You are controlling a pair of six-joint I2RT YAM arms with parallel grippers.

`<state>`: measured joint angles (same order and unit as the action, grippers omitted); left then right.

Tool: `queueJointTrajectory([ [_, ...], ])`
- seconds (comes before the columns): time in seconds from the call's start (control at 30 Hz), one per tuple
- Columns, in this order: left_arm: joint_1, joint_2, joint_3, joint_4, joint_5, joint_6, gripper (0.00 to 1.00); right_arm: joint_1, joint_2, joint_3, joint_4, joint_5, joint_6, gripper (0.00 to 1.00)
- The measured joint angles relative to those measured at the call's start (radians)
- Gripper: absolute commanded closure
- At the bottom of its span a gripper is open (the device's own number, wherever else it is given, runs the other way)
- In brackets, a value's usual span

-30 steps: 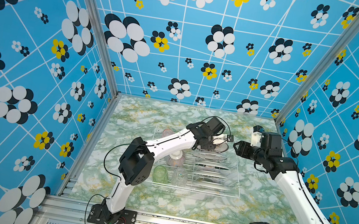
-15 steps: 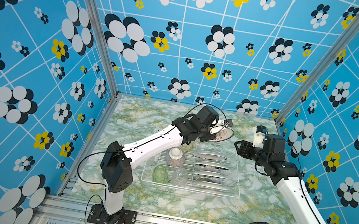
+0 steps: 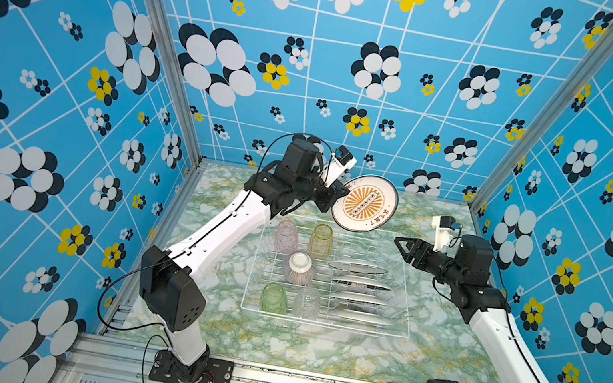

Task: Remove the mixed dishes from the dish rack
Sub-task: 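Grasp the sunburst plate rim with the left gripper and lift it upright, then grasp the plate's far rim with the right gripper, then open the left gripper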

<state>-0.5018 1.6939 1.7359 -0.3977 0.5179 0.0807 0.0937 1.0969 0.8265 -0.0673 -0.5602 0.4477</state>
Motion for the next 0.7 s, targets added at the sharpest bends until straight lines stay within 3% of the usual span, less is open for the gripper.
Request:
queueJointTrajectory([
  [0.17, 0.032, 0.005, -0.042, 0.077, 0.170, -0.137, 1.00, 0.000, 0.000, -0.009, 0.137, -0.082, 0.070, 0.37],
  [0.47, 0.033, 0.067, -0.050, 0.229, 0.343, -0.302, 1.00, 0.000, 0.011, -0.025, 0.268, -0.121, 0.145, 0.40],
  [0.7, 0.032, 0.126, -0.064, 0.299, 0.397, -0.385, 1.00, 0.000, 0.017, -0.042, 0.353, -0.136, 0.211, 0.63],
])
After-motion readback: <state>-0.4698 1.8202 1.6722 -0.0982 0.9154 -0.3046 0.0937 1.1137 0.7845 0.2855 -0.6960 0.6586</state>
